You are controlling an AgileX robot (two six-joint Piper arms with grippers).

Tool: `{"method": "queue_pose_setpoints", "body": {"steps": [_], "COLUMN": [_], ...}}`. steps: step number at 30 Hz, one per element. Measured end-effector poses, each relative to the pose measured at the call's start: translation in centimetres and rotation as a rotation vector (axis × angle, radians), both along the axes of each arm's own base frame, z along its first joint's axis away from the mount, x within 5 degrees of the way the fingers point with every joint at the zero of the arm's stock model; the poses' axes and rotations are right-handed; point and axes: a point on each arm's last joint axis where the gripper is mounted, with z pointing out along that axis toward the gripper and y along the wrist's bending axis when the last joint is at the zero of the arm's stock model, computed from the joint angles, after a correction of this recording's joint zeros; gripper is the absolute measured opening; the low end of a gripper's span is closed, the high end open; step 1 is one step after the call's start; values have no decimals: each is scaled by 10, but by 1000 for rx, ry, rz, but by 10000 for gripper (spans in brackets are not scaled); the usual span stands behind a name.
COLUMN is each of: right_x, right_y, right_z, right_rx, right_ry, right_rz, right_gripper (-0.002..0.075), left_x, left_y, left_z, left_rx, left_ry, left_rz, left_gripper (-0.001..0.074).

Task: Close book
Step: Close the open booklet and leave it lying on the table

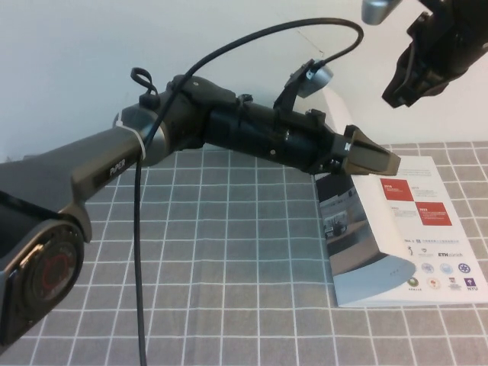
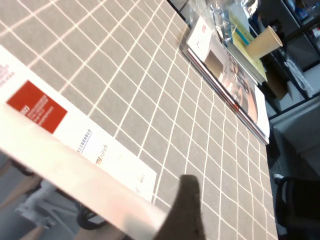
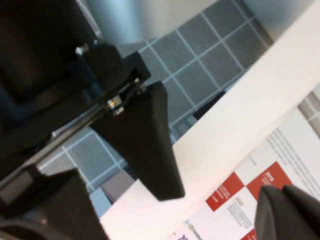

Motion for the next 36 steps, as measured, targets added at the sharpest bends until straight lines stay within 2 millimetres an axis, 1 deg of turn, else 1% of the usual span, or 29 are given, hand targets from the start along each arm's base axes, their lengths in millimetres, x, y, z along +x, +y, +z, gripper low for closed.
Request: {"method": "queue_pose_setpoints", "body": {"steps": [2, 7, 11, 15, 17, 19, 22, 24, 25, 27, 28, 30, 33, 36], "right_x": [-4, -11, -12, -12, -12, -12, -12, -10, -8, -2, 3, 10, 19, 23], "right_y": [-2, -4, -4, -5, -5, -5, -4, -3, -3, -1, -1, -2, -2, 0], "right_z": [7, 19, 21, 21, 21, 21, 21, 17, 15, 0, -12, -43, -100, -137], "right_rx": [-1, 3, 6, 9, 14, 15, 24, 26, 25, 10, -12, -66, -129, -129], "right_ry": [-16, -46, -47, -41, -36, -34, -31, -22, -14, 20, 49, 125, 240, 279], "right_rz": [-7, -12, -20, -40, -55, -59, -59, -58, -58, -59, -61, -75, -93, -109], "right_gripper": [-3, -3, -3, -3, -3, -3, -3, -3, -3, -3, -3, -3, -3, -3], "left_x": [2, 5, 2, -1, -3, -2, 4, 9, 12, 14, 15, 11, 0, -15], "left_y": [0, -1, -5, -7, -5, 0, 13, 25, 30, 42, 45, 54, 68, 81], "left_z": [7, 36, 62, 79, 86, 93, 104, 110, 112, 118, 119, 129, 150, 177], "left_rx": [-7, -47, -85, -103, -89, -49, 46, 125, 156, 234, 262, 324, 423, 475], "left_ry": [-20, -99, -173, -193, -185, -184, -211, -230, -234, -252, -256, -295, -362, -429], "left_rz": [3, -18, -45, -62, -74, -68, -25, 25, 49, 106, 125, 160, 223, 287], "left_gripper": [593, 606, 578, 529, 487, 410, 250, 122, 86, 36, 26, 11, 4, 1]}}
